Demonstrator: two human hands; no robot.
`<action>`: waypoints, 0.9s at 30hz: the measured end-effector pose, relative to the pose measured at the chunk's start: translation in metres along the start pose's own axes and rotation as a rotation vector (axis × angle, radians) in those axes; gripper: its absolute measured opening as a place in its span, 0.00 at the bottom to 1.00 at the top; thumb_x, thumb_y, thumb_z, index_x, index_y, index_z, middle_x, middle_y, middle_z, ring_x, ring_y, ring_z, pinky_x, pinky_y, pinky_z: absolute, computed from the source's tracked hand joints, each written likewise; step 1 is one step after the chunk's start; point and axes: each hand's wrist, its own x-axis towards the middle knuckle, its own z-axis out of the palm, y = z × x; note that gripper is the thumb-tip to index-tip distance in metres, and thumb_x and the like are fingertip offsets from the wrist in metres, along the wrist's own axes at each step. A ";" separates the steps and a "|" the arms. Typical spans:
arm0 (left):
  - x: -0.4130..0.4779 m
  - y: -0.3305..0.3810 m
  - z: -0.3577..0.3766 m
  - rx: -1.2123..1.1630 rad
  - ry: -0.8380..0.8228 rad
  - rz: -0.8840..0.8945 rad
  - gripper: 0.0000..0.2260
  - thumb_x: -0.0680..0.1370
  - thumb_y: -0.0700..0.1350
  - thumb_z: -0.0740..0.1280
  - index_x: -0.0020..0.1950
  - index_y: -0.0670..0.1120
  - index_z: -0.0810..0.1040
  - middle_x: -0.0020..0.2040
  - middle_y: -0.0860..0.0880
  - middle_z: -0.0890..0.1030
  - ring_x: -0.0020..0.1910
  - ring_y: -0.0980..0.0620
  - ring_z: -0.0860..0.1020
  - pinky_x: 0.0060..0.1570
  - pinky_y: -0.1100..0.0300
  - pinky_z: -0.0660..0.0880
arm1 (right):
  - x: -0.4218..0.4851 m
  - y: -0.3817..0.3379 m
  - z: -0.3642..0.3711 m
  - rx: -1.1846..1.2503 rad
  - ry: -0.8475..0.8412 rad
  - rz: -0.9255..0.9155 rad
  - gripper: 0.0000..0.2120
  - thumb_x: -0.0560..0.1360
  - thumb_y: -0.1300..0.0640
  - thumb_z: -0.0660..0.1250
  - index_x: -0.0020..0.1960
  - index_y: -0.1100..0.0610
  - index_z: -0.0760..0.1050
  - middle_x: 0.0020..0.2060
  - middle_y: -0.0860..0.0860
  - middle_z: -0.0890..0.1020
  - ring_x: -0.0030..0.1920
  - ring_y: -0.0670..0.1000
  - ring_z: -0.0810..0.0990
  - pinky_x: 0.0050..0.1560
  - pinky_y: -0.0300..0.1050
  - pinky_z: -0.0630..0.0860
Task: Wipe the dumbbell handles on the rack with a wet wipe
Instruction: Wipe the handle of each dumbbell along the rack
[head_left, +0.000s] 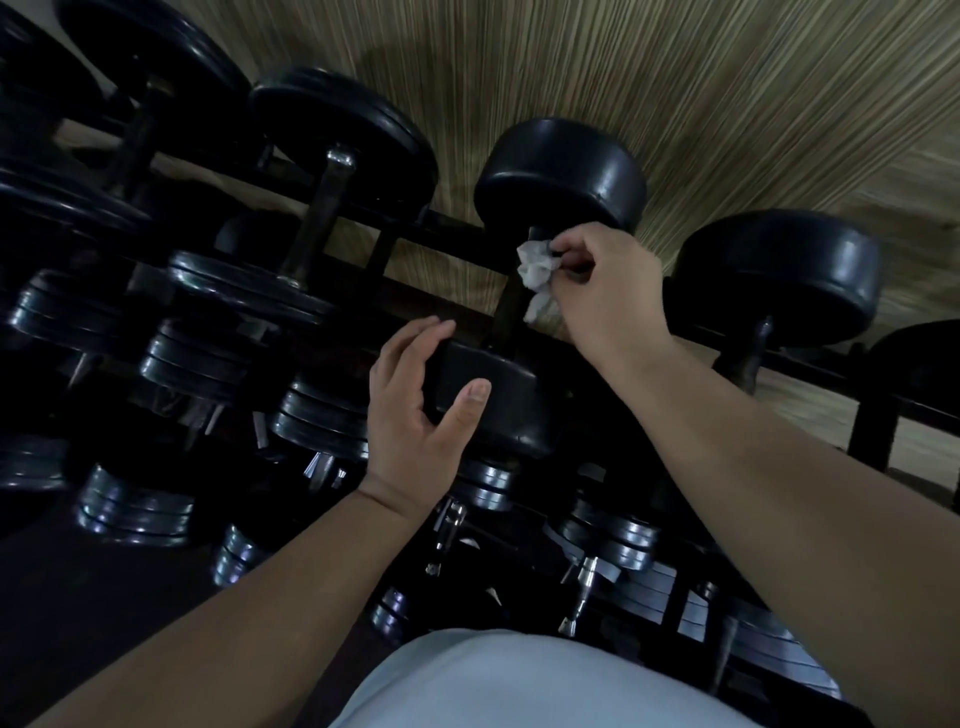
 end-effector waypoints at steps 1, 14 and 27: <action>0.000 0.000 0.000 -0.004 0.001 0.003 0.24 0.77 0.60 0.67 0.72 0.55 0.73 0.72 0.51 0.72 0.73 0.45 0.70 0.71 0.45 0.72 | -0.001 0.000 0.000 0.026 0.000 0.007 0.11 0.76 0.59 0.67 0.55 0.47 0.81 0.52 0.47 0.80 0.50 0.41 0.79 0.45 0.23 0.73; 0.001 -0.003 0.002 0.018 0.001 0.033 0.24 0.78 0.63 0.66 0.72 0.54 0.73 0.71 0.51 0.72 0.73 0.46 0.71 0.72 0.53 0.71 | 0.000 0.002 0.005 -0.287 -0.227 -0.364 0.09 0.76 0.63 0.68 0.55 0.62 0.81 0.50 0.50 0.77 0.48 0.47 0.77 0.48 0.34 0.72; 0.001 -0.005 0.002 0.022 0.008 0.038 0.29 0.79 0.66 0.63 0.72 0.49 0.74 0.71 0.51 0.72 0.72 0.43 0.72 0.69 0.41 0.73 | -0.019 0.007 0.006 -0.159 -0.321 0.066 0.07 0.69 0.52 0.78 0.39 0.54 0.83 0.35 0.49 0.82 0.36 0.45 0.80 0.35 0.29 0.72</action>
